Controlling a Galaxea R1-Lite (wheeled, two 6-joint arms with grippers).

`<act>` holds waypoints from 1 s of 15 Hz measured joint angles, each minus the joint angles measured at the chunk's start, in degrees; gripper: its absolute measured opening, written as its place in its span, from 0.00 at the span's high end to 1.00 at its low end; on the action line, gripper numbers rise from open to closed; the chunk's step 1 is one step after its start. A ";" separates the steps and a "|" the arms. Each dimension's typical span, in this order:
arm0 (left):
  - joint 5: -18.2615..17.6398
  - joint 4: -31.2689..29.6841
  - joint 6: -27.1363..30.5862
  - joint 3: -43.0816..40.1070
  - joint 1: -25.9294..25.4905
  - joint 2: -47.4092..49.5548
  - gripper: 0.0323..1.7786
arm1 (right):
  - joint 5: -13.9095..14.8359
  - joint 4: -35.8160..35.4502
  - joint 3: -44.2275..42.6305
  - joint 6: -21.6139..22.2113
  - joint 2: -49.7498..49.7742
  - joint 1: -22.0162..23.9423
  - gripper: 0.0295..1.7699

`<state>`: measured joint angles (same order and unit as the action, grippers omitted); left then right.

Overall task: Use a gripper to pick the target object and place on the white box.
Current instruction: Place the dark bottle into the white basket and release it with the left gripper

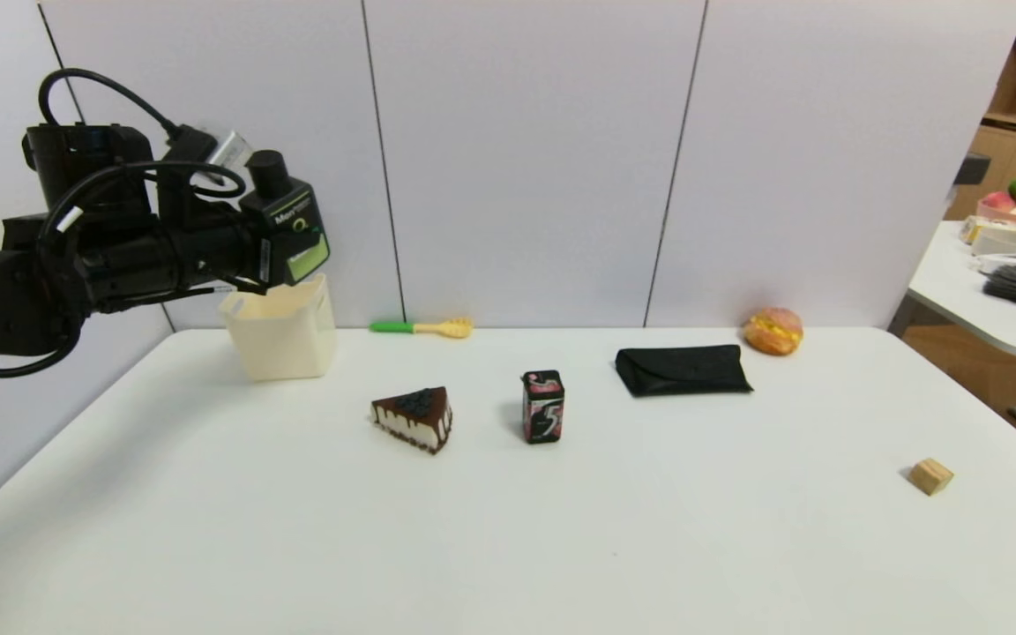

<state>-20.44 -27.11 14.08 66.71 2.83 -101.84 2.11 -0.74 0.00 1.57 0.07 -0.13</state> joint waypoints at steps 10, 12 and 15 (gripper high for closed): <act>0.05 4.00 -0.77 11.08 -8.19 -12.47 0.66 | 0.00 -0.02 0.00 -0.01 0.00 0.00 0.04; 0.00 4.05 -0.83 12.64 -8.34 -14.40 0.66 | 0.00 -0.02 0.00 -0.01 0.00 0.00 0.04; 0.00 4.16 -0.78 13.28 -8.47 -16.21 0.66 | 0.00 -0.02 0.00 0.00 0.00 0.00 0.04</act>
<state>-20.44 -22.95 13.30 79.98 -5.64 -118.05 2.11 -0.77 0.00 1.57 0.07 -0.13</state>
